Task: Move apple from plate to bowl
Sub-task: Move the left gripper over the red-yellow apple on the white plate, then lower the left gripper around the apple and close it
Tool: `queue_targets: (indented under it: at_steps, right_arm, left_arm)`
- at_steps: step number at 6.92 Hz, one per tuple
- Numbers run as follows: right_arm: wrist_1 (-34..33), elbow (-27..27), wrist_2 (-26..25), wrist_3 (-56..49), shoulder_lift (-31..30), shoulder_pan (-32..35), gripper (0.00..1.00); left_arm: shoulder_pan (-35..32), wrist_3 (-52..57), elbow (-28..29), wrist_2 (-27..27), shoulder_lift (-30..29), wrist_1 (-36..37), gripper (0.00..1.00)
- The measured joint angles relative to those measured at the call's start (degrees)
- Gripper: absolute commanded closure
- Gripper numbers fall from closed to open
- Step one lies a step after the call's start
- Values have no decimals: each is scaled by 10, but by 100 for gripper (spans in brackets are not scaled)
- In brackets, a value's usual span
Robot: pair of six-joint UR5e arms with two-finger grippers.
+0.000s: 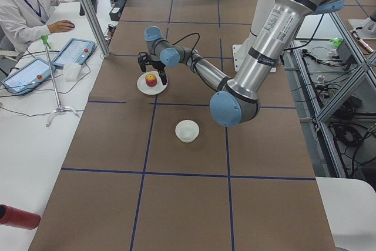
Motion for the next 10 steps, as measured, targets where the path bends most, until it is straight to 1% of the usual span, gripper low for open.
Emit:
queue_targets:
  at_steps: [1, 2, 5, 6, 8, 10]
  right_arm:
    - [0, 0, 0, 0, 0, 0, 0]
    - [0, 0, 0, 0, 0, 0, 0]
    - [0, 0, 0, 0, 0, 0, 0]
    - [0, 0, 0, 0, 0, 0, 0]
    - [0, 0, 0, 0, 0, 0, 0]
    - [0, 0, 0, 0, 0, 0, 0]
  left_arm:
    - [9, -12, 40, 5, -26, -13, 0]
    - [15, -22, 65, 17, -42, -35, 0]
    - [17, -32, 109, 73, -63, -108, 0]
    - [17, -33, 126, 84, -71, -119, 0]
    - [17, -35, 146, 91, -85, -131, 0]
    - [17, -50, 184, 94, -100, -161, 0]
